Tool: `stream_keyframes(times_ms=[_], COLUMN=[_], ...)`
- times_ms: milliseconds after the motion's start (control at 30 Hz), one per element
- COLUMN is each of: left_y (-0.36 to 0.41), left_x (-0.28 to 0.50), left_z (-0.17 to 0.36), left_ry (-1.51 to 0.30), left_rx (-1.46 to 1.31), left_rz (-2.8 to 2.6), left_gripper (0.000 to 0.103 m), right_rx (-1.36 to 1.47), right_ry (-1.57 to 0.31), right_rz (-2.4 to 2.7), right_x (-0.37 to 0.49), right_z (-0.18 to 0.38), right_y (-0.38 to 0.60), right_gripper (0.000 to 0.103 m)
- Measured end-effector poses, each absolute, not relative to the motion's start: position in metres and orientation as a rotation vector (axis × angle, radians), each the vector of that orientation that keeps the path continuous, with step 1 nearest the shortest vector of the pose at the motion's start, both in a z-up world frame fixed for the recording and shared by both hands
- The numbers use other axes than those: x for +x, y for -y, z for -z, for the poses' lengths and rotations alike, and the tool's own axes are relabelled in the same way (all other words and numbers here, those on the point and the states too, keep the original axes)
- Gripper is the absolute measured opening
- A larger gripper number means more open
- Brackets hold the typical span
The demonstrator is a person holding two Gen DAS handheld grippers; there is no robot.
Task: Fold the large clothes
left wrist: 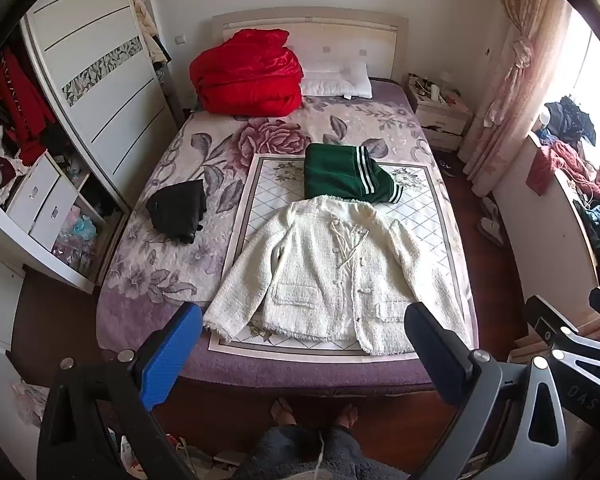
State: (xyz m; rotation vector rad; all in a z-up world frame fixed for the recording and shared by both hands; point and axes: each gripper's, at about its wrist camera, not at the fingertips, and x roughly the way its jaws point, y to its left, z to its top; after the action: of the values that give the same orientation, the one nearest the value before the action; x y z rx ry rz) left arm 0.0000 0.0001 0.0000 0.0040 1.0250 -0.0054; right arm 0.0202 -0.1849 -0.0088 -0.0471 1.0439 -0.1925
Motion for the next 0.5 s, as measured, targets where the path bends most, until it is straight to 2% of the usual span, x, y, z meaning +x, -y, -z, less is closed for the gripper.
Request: stream_keyframes(times_ms=[500], left_y=[-0.0002], left_x=[-0.0020], left_z=[0.0053], left_ry=[-1.035], left_rx=[0.003], left_rz=[0.009], left_gripper=[0.103], right_rx=[-0.054], right_ry=[-1.048], right_rz=[0.194], right_x=[0.0180], right_z=[0.0086], right_y=[0.1860], right_gripper=[0.103])
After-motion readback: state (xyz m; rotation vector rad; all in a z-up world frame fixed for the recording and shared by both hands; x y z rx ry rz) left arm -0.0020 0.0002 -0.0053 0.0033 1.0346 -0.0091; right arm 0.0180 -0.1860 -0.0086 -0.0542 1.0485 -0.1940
